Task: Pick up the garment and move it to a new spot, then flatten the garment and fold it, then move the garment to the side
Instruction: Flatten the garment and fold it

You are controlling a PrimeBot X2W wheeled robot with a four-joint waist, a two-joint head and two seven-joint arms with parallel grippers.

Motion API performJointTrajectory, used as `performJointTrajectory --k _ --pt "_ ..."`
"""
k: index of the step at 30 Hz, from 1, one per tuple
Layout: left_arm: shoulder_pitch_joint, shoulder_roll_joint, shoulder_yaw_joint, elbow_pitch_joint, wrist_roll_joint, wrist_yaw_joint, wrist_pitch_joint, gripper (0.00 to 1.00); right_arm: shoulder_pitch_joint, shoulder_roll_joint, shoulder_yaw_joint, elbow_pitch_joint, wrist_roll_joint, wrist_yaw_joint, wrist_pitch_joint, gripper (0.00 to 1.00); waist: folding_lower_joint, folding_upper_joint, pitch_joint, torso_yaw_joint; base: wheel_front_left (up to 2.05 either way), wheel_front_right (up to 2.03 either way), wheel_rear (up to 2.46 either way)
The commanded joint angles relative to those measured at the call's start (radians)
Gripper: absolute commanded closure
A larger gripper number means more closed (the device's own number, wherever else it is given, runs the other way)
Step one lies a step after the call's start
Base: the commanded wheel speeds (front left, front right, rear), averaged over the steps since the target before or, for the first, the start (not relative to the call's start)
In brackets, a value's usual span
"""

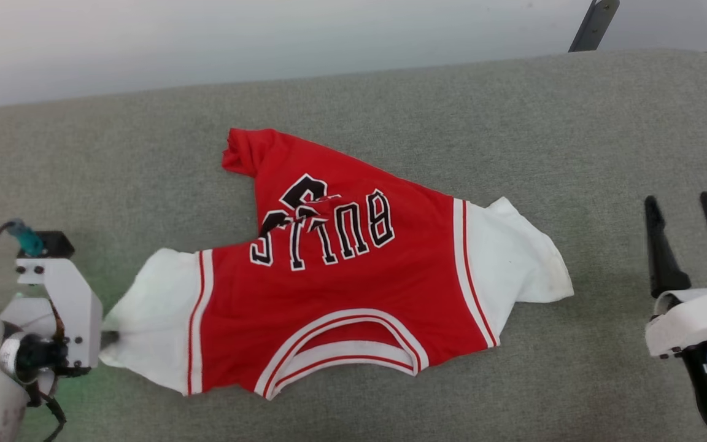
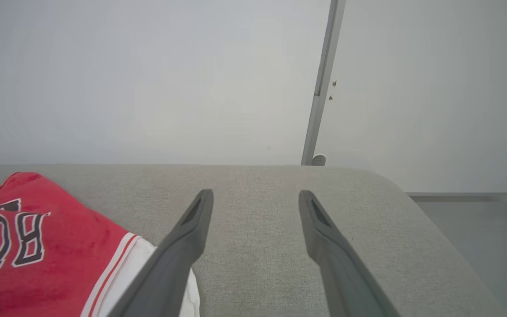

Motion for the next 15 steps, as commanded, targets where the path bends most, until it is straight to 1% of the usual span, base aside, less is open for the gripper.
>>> performJointTrajectory --k 1,4,9,11,15 --pt "0.03 -0.021 -0.024 0.029 -0.001 -0.005 0.014 1.0 -0.003 -0.009 0.013 -0.007 0.013 -0.002 0.012 0.0 0.0 0.0 0.004 0.001 0.0 0.0 0.0" --pt "0.029 -0.031 -0.04 0.046 -0.014 -0.013 0.017 1.0 0.008 -0.021 0.041 -0.006 0.056 -0.002 0.088 0.0 0.0 0.0 0.013 0.005 0.0 0.0 0.0" --pt "0.005 -0.042 -0.069 0.038 -0.033 -0.022 0.005 1.0 0.012 -0.071 0.119 0.015 0.146 -0.002 0.309 0.0 0.0 0.0 0.034 0.019 0.0 0.0 0.0" --pt "-0.01 -0.045 -0.079 0.035 -0.038 -0.024 -0.003 1.0 -0.005 -0.093 0.131 0.03 0.175 -0.002 0.388 0.0 0.0 0.0 0.046 0.027 0.0 0.0 0.0" --pt "-0.04 -0.058 -0.097 0.03 -0.048 -0.024 -0.019 1.0 -0.046 -0.116 0.156 0.086 0.218 -0.002 0.511 0.0 0.0 0.0 0.072 0.046 0.0 0.0 0.0"
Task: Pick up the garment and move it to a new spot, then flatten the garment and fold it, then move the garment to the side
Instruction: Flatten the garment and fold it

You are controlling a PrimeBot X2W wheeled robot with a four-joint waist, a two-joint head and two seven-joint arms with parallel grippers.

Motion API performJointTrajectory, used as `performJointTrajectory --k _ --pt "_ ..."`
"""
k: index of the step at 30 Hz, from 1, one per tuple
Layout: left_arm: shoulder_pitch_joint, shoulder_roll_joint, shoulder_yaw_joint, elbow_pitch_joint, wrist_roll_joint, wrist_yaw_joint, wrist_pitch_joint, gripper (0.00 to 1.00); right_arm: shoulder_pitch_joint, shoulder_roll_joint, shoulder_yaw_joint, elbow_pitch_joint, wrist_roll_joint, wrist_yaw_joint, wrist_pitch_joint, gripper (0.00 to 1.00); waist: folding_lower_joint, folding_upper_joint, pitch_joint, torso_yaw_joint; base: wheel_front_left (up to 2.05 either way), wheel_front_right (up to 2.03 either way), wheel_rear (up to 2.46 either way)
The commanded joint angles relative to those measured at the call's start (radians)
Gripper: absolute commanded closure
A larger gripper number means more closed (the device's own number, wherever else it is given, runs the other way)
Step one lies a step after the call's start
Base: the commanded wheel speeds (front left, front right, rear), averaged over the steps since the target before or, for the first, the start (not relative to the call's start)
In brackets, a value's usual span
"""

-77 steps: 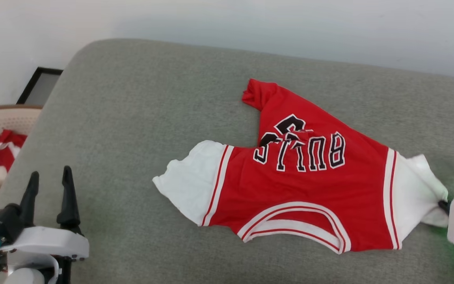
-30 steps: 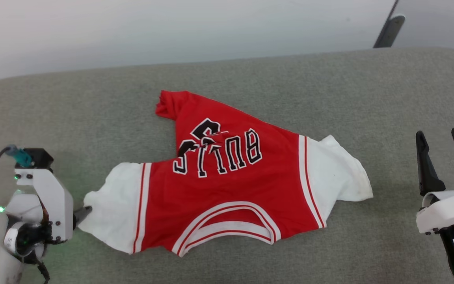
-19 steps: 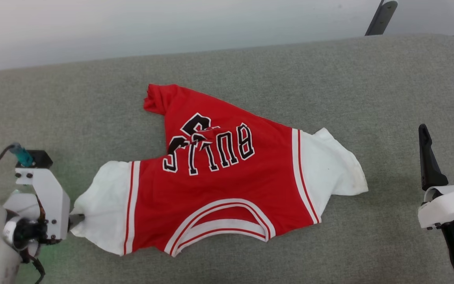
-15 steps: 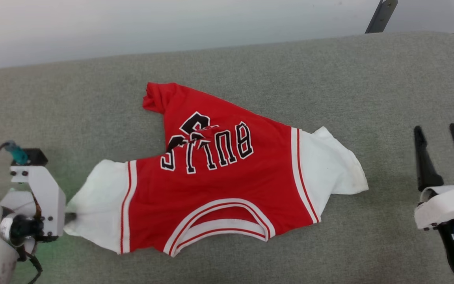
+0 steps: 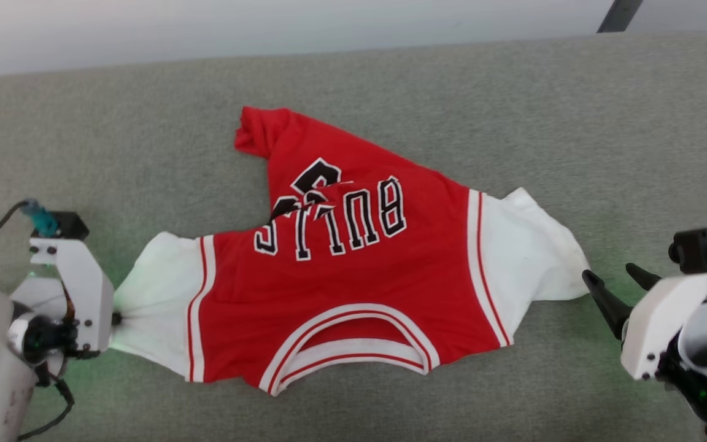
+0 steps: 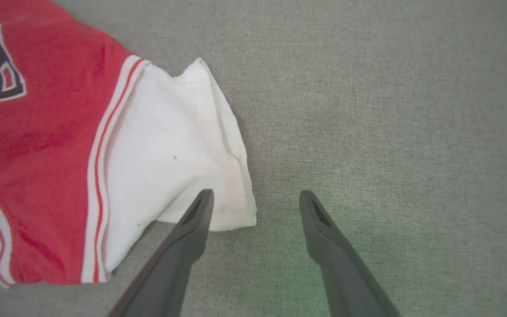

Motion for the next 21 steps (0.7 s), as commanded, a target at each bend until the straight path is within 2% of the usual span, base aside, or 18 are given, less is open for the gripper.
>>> performJointTrajectory --k 1,10,11,12,16,21 --pt "0.019 -0.053 -0.032 0.019 -0.009 -0.002 -0.015 1.0 -0.026 0.001 0.002 0.022 0.018 -0.002 0.024 0.0 0.0 0.0 0.022 0.019 0.0 0.0 0.0" --pt "-0.031 -0.076 -0.094 0.01 -0.027 -0.002 -0.044 1.0 -0.126 -0.016 0.054 0.209 0.059 -0.002 0.226 0.0 0.0 0.0 0.062 0.064 0.0 0.0 0.0" --pt "-0.035 -0.077 -0.102 0.009 -0.03 -0.002 -0.047 1.0 -0.133 -0.018 0.061 0.228 0.057 -0.002 0.254 0.67 0.0 0.0 0.063 0.068 0.0 0.0 0.0" --pt "-0.038 -0.078 -0.107 0.008 -0.032 -0.001 -0.052 1.0 -0.136 -0.023 0.072 0.242 0.053 -0.002 0.28 1.0 0.0 0.0 0.063 0.072 0.0 0.0 0.0" --pt "-0.065 -0.068 -0.108 0.02 -0.033 0.0 -0.077 1.0 -0.169 -0.024 0.053 0.25 0.049 -0.002 0.305 1.0 0.0 0.0 0.063 0.083 0.0 0.0 0.0" --pt "-0.133 -0.059 -0.089 0.013 -0.026 0.015 -0.094 1.0 -0.219 -0.016 -0.003 0.2 0.106 -0.001 0.286 1.0 0.0 0.0 0.039 0.096 0.0 0.0 0.0"
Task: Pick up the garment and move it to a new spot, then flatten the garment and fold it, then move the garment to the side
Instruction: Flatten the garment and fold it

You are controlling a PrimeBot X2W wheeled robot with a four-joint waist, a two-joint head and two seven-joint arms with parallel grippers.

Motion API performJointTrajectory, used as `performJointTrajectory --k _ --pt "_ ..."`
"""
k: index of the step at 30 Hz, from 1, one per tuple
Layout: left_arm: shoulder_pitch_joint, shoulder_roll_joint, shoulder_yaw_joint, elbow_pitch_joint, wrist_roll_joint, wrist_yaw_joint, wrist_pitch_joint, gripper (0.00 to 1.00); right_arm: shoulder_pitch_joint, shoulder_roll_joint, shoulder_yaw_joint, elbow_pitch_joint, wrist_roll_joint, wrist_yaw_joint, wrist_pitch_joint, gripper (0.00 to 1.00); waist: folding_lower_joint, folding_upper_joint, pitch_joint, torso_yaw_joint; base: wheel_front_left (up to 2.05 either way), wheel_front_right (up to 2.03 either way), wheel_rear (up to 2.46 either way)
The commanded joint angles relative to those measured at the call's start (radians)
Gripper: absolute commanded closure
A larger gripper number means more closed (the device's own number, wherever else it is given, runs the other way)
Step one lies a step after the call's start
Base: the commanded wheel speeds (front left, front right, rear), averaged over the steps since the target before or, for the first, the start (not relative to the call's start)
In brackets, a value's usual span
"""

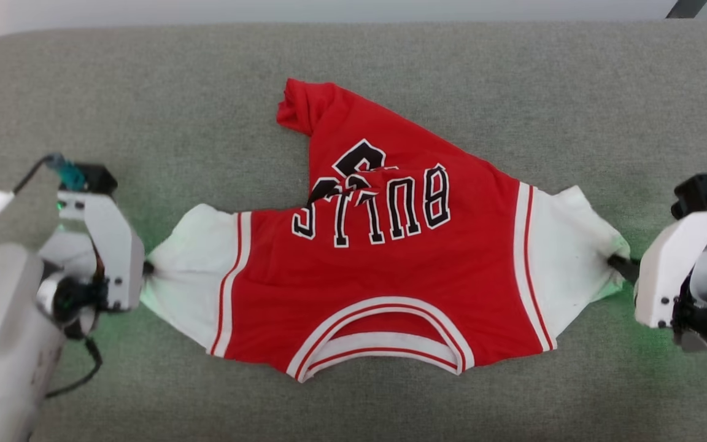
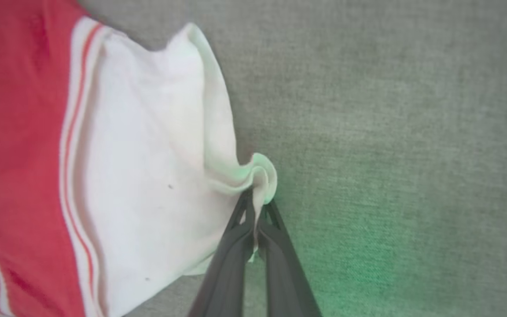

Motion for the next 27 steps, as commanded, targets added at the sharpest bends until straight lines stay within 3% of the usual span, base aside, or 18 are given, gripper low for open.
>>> performJointTrajectory --k 1,14,27 --pt "-0.018 -0.022 -0.006 0.0 0.009 0.007 -0.01 1.0 -0.016 0.015 -0.008 -0.015 0.034 -0.001 0.003 1.0 0.0 -0.0001 -0.022 0.008 0.0 0.0 0.0" --pt "-0.169 0.006 0.003 -0.09 0.027 0.027 0.037 1.0 -0.147 0.038 -0.067 -0.159 0.116 -0.001 -0.03 1.0 0.0 -0.0001 -0.159 0.019 0.0 0.0 0.0" --pt "-0.411 -0.01 0.041 -0.075 0.05 0.033 -0.028 1.0 -0.426 0.123 -0.064 -0.068 0.072 -0.001 -0.189 1.0 0.0 -0.0001 -0.244 0.021 0.0 0.0 0.0"
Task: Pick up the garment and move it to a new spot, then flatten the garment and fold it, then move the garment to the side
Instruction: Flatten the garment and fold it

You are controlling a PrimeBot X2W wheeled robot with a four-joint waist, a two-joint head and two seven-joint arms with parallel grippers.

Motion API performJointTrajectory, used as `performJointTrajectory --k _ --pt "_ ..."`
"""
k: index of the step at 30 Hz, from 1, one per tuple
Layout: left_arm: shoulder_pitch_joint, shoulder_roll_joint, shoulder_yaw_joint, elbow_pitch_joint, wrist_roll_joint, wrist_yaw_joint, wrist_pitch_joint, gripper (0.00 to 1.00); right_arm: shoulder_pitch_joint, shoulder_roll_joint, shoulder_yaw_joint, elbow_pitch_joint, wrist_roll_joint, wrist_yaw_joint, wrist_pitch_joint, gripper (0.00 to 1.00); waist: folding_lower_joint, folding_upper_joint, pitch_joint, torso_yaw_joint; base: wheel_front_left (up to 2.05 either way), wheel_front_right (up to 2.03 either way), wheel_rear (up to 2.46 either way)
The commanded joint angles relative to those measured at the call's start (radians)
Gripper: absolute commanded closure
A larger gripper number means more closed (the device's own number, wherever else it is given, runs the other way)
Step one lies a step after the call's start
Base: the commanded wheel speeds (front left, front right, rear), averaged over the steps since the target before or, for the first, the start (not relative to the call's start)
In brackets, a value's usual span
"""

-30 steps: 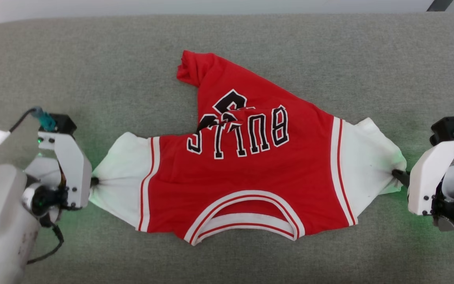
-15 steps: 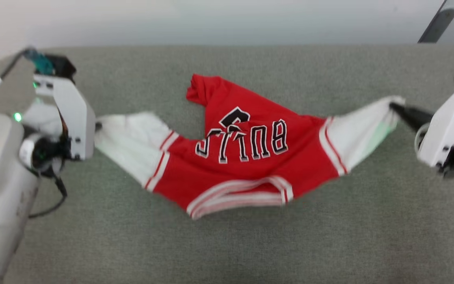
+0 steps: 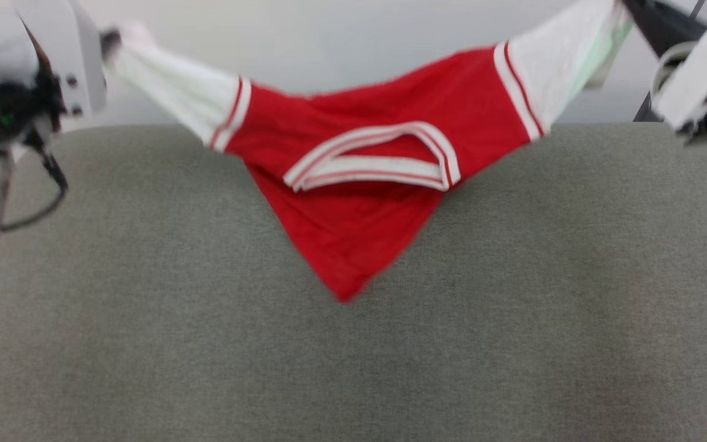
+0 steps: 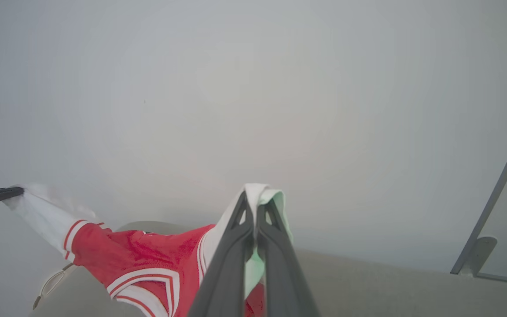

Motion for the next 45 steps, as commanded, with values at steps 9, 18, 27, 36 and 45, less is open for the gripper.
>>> performJointTrajectory --k 9,18,27,36,45 --pt "-0.176 -0.035 -0.014 0.076 0.042 -0.028 -0.12 1.0 -0.187 -0.001 0.039 0.141 -0.015 -0.001 -0.114 1.0 0.0 0.0 0.066 0.008 0.0 0.0 0.0" --pt "-0.366 -0.074 -0.035 0.193 0.104 -0.036 -0.306 1.0 -0.424 -0.028 0.14 0.359 -0.077 -0.001 -0.362 1.0 0.0 0.0 0.254 0.002 0.0 0.0 0.0" --pt "-0.575 -0.116 -0.042 0.32 0.182 -0.033 -0.578 1.0 -0.652 -0.06 0.246 0.563 -0.237 -0.001 -0.829 1.0 0.0 0.0 0.43 0.0 0.0 0.0 0.0" --pt "-0.636 -0.148 -0.07 0.392 0.233 -0.041 -0.924 1.0 -0.652 -0.092 0.24 0.434 -0.489 -0.001 -0.926 1.0 0.0 0.0 0.487 0.033 0.0 0.0 0.0" --pt "-0.533 -0.169 -0.171 0.444 0.137 -0.042 -0.894 1.0 -0.517 -0.122 0.265 0.453 -0.447 -0.001 -0.927 1.0 0.0 0.0 0.413 0.057 0.0 0.0 0.0"
